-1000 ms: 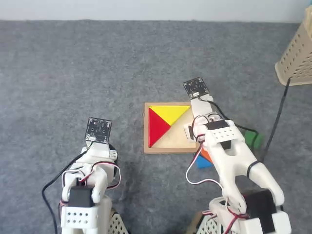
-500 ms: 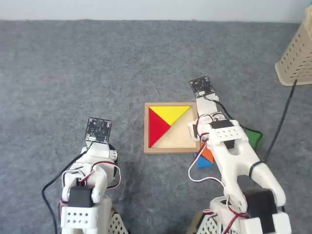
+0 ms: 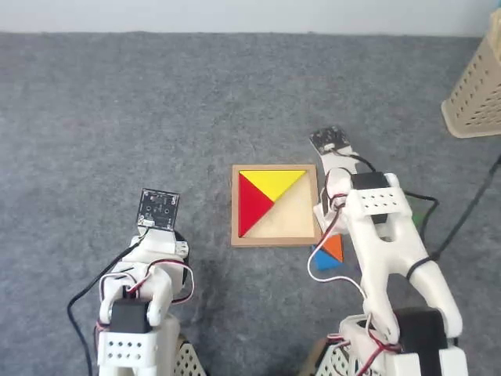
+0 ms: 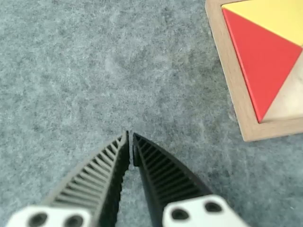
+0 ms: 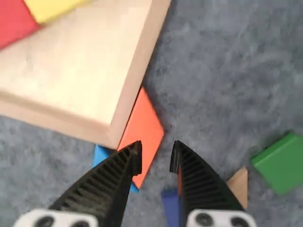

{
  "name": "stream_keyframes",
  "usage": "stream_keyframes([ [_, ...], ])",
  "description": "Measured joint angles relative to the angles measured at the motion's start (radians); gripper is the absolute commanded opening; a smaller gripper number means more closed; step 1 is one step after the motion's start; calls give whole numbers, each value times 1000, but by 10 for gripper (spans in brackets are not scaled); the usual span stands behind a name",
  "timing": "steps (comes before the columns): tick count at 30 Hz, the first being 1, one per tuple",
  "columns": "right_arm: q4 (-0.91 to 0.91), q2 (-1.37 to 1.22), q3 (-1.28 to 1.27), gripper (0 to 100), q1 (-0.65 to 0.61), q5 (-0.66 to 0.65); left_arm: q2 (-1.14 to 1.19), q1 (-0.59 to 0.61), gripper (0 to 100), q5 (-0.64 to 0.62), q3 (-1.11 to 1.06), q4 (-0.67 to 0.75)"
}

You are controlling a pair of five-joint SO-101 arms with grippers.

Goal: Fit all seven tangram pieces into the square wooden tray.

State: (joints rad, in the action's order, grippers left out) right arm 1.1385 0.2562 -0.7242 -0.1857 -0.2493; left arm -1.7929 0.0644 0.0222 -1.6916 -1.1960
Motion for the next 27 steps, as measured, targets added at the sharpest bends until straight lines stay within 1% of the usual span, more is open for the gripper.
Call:
stream_keyframes([
  [3, 23, 0, -14, 208, -3, 0, 0, 0, 11, 0, 0, 0],
  [7, 37, 0, -71, 210, 17, -55, 0, 0, 11, 0, 0, 0],
  [14, 74, 2, -86, 210, 206, -71, 0, 0, 11, 0, 0, 0],
  [18, 83, 98, -141, 210, 282, -80, 0, 0, 11, 0, 0, 0],
  [21, 103, 195, -181, 210, 302, -133, 0, 0, 11, 0, 0, 0],
  [23, 103, 244, -186, 210, 304, -147, 0, 0, 11, 0, 0, 0],
  [27, 103, 279, -186, 213, 304, -184, 0, 0, 11, 0, 0, 0],
])
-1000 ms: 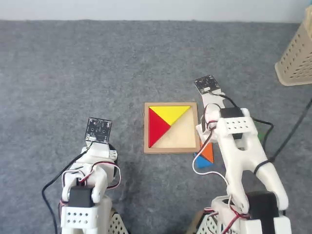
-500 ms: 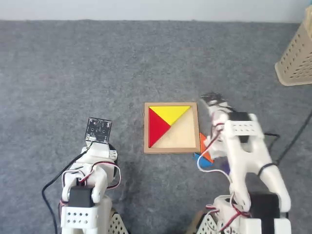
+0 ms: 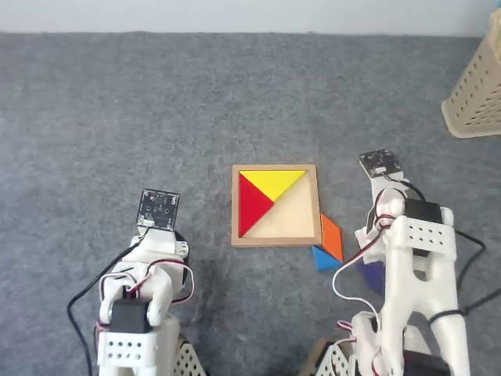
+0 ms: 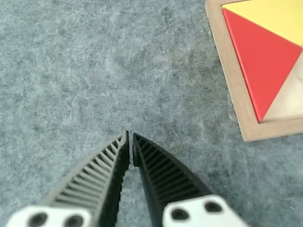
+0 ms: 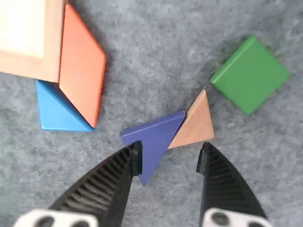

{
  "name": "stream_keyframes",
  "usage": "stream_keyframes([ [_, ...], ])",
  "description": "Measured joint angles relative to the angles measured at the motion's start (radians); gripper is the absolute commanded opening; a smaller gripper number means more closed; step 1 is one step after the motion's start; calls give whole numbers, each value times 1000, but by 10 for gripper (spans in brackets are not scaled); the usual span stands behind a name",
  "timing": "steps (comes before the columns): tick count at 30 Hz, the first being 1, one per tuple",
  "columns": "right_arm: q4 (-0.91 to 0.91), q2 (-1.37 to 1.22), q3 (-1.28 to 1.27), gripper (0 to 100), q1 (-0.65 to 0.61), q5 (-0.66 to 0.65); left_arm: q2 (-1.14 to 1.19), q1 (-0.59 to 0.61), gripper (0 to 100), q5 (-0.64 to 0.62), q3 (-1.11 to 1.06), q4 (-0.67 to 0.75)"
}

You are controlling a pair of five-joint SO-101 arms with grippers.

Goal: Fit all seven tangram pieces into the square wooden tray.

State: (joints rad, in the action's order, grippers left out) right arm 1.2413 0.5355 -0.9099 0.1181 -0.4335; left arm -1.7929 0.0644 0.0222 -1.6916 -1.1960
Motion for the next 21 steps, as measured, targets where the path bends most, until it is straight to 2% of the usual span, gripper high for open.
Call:
stream_keyframes([
  [4, 2, -25, 29, 213, -121, 0, 0, 0, 11, 0, 0, 0],
  [10, 0, -229, 135, 213, -359, 68, 0, 0, 11, 0, 0, 0],
  [21, -161, -439, 140, 213, -388, 129, 0, 0, 11, 0, 0, 0],
])
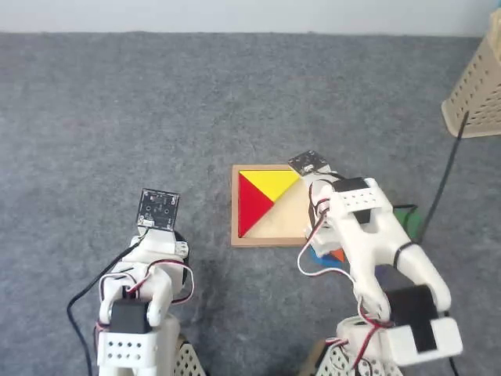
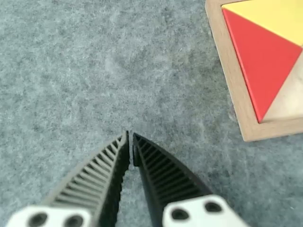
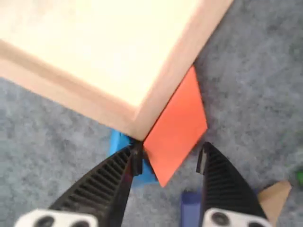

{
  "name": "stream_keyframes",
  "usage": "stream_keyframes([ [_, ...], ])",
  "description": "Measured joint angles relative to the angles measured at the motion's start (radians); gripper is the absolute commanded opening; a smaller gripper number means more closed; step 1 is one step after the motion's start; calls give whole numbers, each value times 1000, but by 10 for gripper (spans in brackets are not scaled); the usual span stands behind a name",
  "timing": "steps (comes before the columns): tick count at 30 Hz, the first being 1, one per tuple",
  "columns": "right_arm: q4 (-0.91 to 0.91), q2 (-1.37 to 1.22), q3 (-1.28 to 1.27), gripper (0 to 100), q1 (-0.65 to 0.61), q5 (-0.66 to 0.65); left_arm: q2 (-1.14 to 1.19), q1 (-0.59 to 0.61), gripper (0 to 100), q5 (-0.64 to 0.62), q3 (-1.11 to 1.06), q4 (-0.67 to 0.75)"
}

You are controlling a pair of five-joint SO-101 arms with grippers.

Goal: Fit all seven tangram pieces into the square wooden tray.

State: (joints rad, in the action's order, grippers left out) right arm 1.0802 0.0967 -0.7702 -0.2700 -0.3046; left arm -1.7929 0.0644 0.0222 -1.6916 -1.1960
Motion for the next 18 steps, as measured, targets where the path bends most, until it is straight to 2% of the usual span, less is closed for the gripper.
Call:
stream_keyframes([
  [3, -25, -32, 5, 213, 9, 6, 0, 0, 11, 0, 0, 0],
  [10, -48, -44, 20, 211, 118, 9, 0, 0, 11, 0, 0, 0],
  [18, -54, -44, 29, 210, 155, 31, 0, 0, 11, 0, 0, 0],
])
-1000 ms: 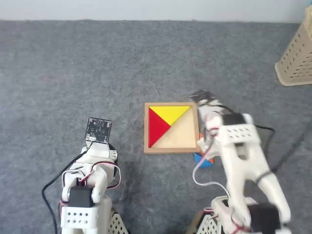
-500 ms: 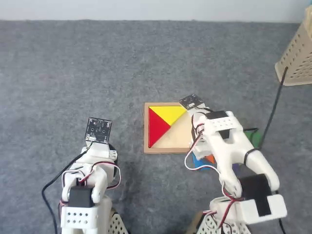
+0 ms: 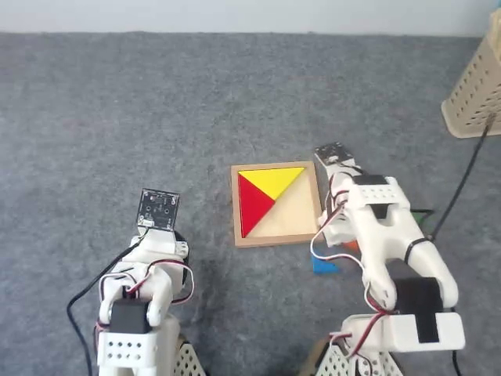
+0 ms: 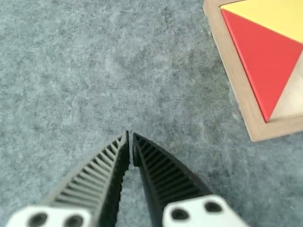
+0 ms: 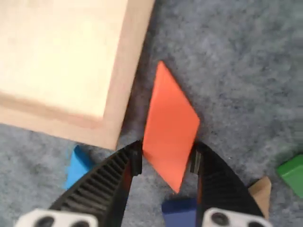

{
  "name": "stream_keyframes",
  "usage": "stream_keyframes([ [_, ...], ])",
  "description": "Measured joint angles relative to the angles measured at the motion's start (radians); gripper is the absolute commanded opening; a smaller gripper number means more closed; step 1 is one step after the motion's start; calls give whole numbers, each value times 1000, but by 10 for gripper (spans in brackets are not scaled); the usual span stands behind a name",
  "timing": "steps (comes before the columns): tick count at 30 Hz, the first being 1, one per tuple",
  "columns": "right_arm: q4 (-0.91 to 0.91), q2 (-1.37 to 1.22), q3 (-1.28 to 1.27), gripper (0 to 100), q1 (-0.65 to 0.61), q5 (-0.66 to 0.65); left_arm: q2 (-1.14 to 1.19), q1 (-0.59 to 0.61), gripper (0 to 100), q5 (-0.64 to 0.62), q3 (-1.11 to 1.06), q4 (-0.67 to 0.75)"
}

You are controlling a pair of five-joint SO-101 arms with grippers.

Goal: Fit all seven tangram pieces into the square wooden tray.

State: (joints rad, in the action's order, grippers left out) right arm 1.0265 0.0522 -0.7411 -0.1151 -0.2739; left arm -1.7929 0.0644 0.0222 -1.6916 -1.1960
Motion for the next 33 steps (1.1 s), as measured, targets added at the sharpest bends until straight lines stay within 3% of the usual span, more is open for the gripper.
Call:
stream_keyframes([
  [18, -118, -18, 5, 207, -2, 34, 0, 0, 11, 0, 0, 0],
  [26, -129, -44, 21, 13, -26, 34, 0, 0, 11, 0, 0, 0],
  [33, -137, -51, 28, 6, -26, 34, 0, 0, 11, 0, 0, 0],
])
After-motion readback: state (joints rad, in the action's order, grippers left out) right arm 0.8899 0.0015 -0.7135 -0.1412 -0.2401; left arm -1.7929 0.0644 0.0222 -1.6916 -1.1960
